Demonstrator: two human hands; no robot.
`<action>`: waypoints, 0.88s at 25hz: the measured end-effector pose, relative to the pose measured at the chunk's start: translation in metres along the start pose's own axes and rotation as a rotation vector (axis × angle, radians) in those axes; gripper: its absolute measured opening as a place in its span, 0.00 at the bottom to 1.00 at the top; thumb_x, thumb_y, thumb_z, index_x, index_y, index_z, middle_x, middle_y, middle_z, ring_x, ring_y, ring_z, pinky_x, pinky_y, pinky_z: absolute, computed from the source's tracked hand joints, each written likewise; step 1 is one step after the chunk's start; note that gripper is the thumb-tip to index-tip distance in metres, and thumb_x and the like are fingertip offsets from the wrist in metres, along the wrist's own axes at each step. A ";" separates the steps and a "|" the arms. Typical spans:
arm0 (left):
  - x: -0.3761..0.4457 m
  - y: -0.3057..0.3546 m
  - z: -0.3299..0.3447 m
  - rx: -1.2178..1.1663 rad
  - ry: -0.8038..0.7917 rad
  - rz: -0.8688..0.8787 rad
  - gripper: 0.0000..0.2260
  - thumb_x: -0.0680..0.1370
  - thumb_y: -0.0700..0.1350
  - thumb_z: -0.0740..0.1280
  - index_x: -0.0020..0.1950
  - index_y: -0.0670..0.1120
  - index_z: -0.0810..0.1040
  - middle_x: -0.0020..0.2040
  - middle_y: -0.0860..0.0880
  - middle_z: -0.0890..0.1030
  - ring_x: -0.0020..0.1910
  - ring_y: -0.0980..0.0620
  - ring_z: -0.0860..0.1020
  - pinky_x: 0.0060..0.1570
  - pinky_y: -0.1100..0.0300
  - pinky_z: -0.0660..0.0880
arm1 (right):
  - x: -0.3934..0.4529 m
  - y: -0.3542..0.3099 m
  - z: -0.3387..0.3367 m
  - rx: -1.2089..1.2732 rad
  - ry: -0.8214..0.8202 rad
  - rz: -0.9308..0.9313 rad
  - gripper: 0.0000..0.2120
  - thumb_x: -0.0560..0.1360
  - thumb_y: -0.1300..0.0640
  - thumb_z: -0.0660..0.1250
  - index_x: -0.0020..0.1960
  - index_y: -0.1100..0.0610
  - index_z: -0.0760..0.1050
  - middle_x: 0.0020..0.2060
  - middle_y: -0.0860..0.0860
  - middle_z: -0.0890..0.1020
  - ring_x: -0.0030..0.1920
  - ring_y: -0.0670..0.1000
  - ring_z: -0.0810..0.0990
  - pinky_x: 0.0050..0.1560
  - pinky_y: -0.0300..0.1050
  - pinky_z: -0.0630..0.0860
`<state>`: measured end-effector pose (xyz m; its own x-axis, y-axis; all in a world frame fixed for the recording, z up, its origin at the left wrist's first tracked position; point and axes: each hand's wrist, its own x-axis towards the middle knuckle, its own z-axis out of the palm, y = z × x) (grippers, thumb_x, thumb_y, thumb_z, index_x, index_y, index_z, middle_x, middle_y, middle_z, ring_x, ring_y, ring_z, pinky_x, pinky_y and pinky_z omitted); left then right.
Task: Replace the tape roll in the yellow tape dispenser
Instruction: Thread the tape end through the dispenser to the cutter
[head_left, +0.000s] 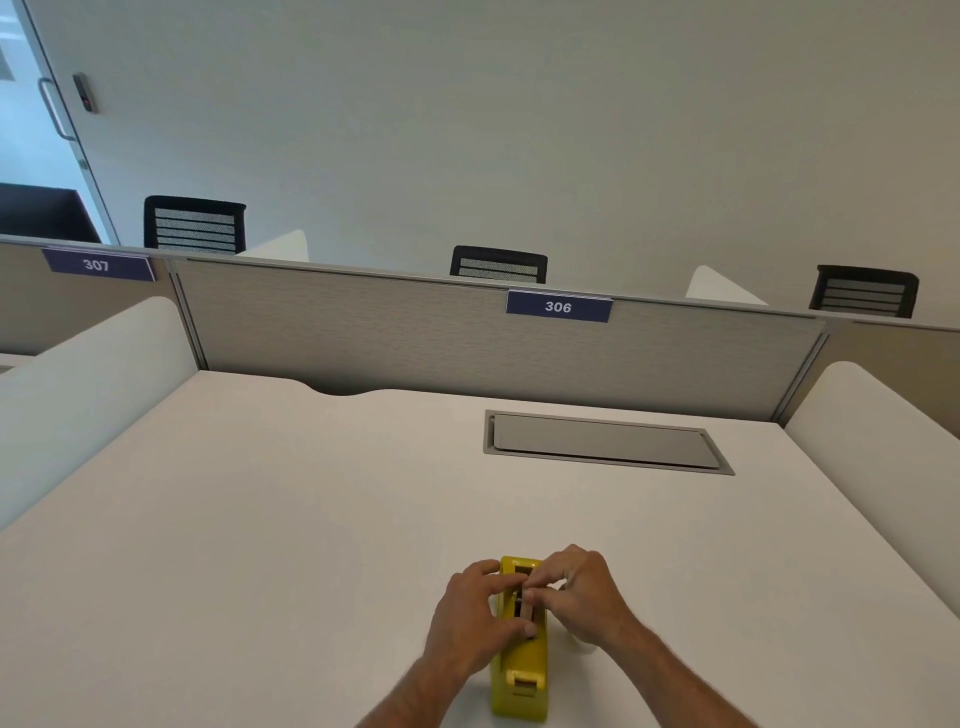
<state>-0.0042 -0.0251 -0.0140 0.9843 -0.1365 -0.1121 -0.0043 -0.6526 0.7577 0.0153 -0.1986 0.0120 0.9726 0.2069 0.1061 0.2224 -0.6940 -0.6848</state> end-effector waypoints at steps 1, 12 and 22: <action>0.000 0.000 0.000 -0.003 0.002 -0.002 0.28 0.65 0.62 0.76 0.64 0.68 0.75 0.73 0.59 0.69 0.71 0.54 0.65 0.68 0.53 0.67 | 0.000 0.000 0.001 -0.012 0.005 -0.003 0.16 0.65 0.56 0.77 0.35 0.32 0.82 0.36 0.28 0.82 0.48 0.40 0.77 0.45 0.39 0.76; -0.001 0.004 -0.004 0.019 0.014 0.012 0.28 0.64 0.61 0.77 0.63 0.66 0.77 0.72 0.59 0.72 0.70 0.55 0.68 0.68 0.53 0.68 | -0.006 -0.003 0.005 -0.065 0.045 -0.079 0.05 0.68 0.53 0.75 0.41 0.43 0.85 0.34 0.35 0.83 0.45 0.43 0.77 0.44 0.41 0.77; 0.000 0.007 -0.007 0.045 0.008 0.018 0.29 0.64 0.62 0.77 0.64 0.65 0.77 0.71 0.58 0.72 0.69 0.54 0.70 0.68 0.52 0.71 | -0.009 -0.005 0.009 -0.104 0.081 -0.086 0.04 0.74 0.51 0.72 0.44 0.49 0.85 0.40 0.44 0.85 0.44 0.46 0.77 0.45 0.43 0.76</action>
<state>-0.0033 -0.0243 -0.0047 0.9853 -0.1429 -0.0936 -0.0298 -0.6833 0.7295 0.0051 -0.1907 0.0077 0.9509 0.2153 0.2223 0.3072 -0.7444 -0.5929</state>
